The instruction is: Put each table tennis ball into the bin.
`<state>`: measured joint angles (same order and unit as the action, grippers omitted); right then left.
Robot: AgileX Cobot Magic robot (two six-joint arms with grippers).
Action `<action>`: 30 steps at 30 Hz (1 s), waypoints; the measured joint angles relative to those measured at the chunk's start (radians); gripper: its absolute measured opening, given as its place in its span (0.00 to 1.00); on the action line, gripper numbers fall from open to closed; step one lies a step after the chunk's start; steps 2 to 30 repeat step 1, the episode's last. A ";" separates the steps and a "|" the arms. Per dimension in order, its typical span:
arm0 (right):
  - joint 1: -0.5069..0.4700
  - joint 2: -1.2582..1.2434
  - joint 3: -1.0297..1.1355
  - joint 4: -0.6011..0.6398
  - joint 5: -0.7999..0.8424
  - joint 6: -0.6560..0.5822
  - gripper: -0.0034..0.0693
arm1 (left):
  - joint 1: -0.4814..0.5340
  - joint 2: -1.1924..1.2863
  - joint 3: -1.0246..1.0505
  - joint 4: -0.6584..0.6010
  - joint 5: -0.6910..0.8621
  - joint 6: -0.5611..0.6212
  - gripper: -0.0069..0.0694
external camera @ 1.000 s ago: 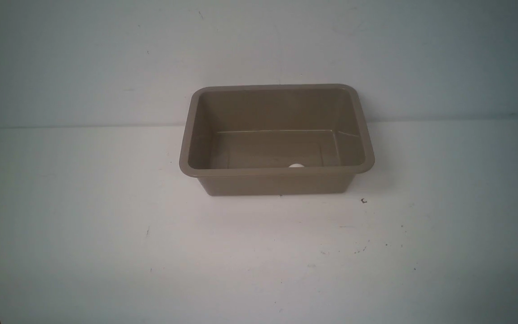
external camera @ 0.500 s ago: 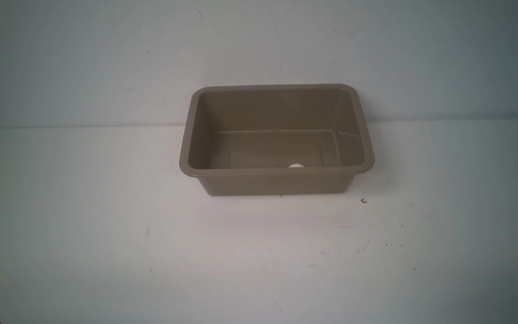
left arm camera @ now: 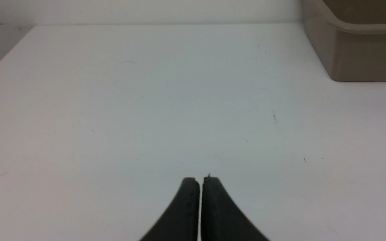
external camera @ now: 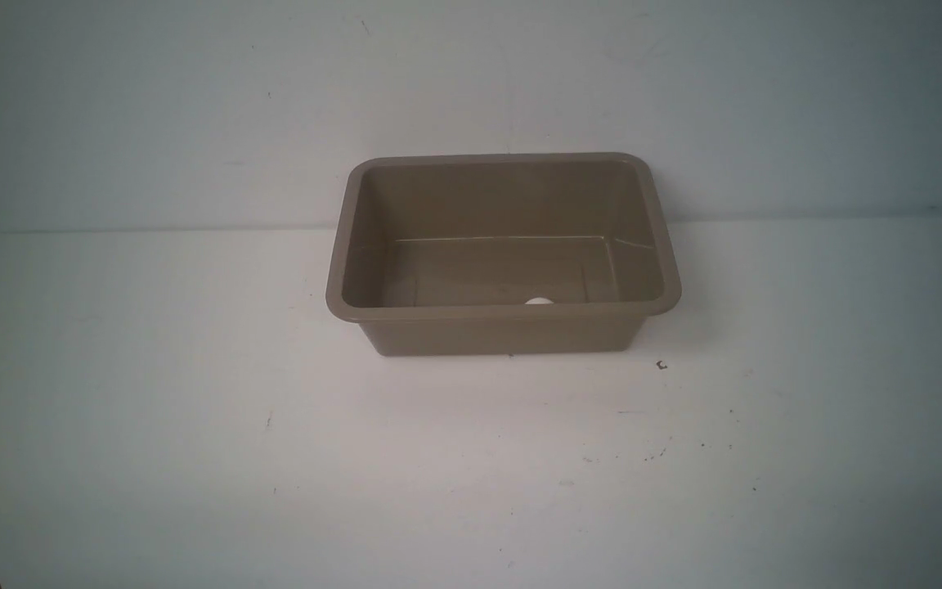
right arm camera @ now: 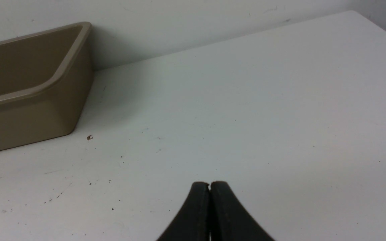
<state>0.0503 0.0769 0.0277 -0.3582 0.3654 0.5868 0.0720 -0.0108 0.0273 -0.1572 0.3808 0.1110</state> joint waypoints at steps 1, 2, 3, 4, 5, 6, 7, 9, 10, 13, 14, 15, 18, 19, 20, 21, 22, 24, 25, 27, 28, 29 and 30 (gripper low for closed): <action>0.000 0.000 0.000 0.000 0.000 0.000 0.03 | 0.000 0.000 0.000 0.000 0.000 0.000 0.09; 0.000 0.000 0.000 0.000 0.000 0.000 0.03 | 0.000 0.000 0.000 0.000 0.000 0.000 0.09; 0.000 0.000 0.000 0.000 0.000 0.000 0.03 | 0.000 0.000 0.000 0.000 0.000 0.000 0.09; 0.000 0.000 0.000 0.000 0.000 0.000 0.03 | 0.000 0.000 0.000 0.000 0.000 0.000 0.09; 0.000 0.000 0.000 0.000 0.000 0.000 0.03 | 0.000 0.000 0.000 0.000 0.000 0.000 0.09; 0.000 0.000 0.000 0.000 0.000 0.000 0.03 | 0.000 0.000 0.000 0.000 0.000 0.000 0.09; 0.000 0.000 0.000 0.000 0.000 0.000 0.03 | 0.000 0.000 0.000 0.000 0.000 0.000 0.09; 0.000 0.000 0.000 0.000 0.000 0.000 0.03 | 0.000 0.000 0.000 0.000 0.000 0.000 0.09; 0.000 0.000 0.000 0.000 0.000 0.000 0.03 | 0.000 0.000 0.000 0.000 0.000 0.000 0.09; 0.000 0.000 0.000 0.000 0.000 0.000 0.03 | 0.000 0.000 0.000 0.000 0.000 0.000 0.09; 0.000 0.000 0.000 0.000 0.000 0.000 0.03 | 0.000 0.000 0.000 0.000 0.000 0.000 0.09; 0.000 0.000 0.000 0.000 0.000 0.000 0.03 | 0.000 0.000 0.000 0.000 0.000 0.000 0.09; 0.000 0.000 0.000 0.000 0.000 0.000 0.03 | 0.000 0.000 0.000 0.000 0.000 0.000 0.09; 0.000 0.000 0.000 0.000 0.000 0.000 0.03 | 0.000 0.000 0.000 0.000 0.000 0.000 0.09; 0.000 0.000 0.000 0.000 0.000 0.000 0.03 | 0.000 0.000 0.000 0.000 0.000 0.000 0.09; 0.000 0.000 0.000 0.000 0.000 0.000 0.03 | 0.000 0.000 0.000 0.000 0.000 0.000 0.09; 0.000 0.000 0.000 0.000 0.000 0.000 0.03 | 0.000 0.000 0.000 0.000 0.000 0.000 0.09; 0.000 0.000 0.000 0.000 0.000 0.000 0.03 | 0.000 0.000 0.000 0.000 0.000 0.000 0.09; 0.000 0.000 0.000 0.000 0.000 0.000 0.03 | 0.000 0.000 0.000 0.000 0.000 0.000 0.09; 0.000 0.000 0.000 0.000 0.000 0.000 0.03 | 0.000 0.000 0.000 0.000 0.000 0.000 0.09; 0.000 0.000 0.000 0.000 0.000 0.000 0.03 | 0.000 0.000 0.000 0.000 0.000 0.000 0.09; 0.000 0.000 0.000 0.000 0.000 0.000 0.03 | 0.000 0.000 0.000 0.000 0.000 0.000 0.09; 0.000 0.000 0.000 0.000 0.000 0.000 0.03 | 0.000 0.000 0.000 0.000 0.000 0.000 0.09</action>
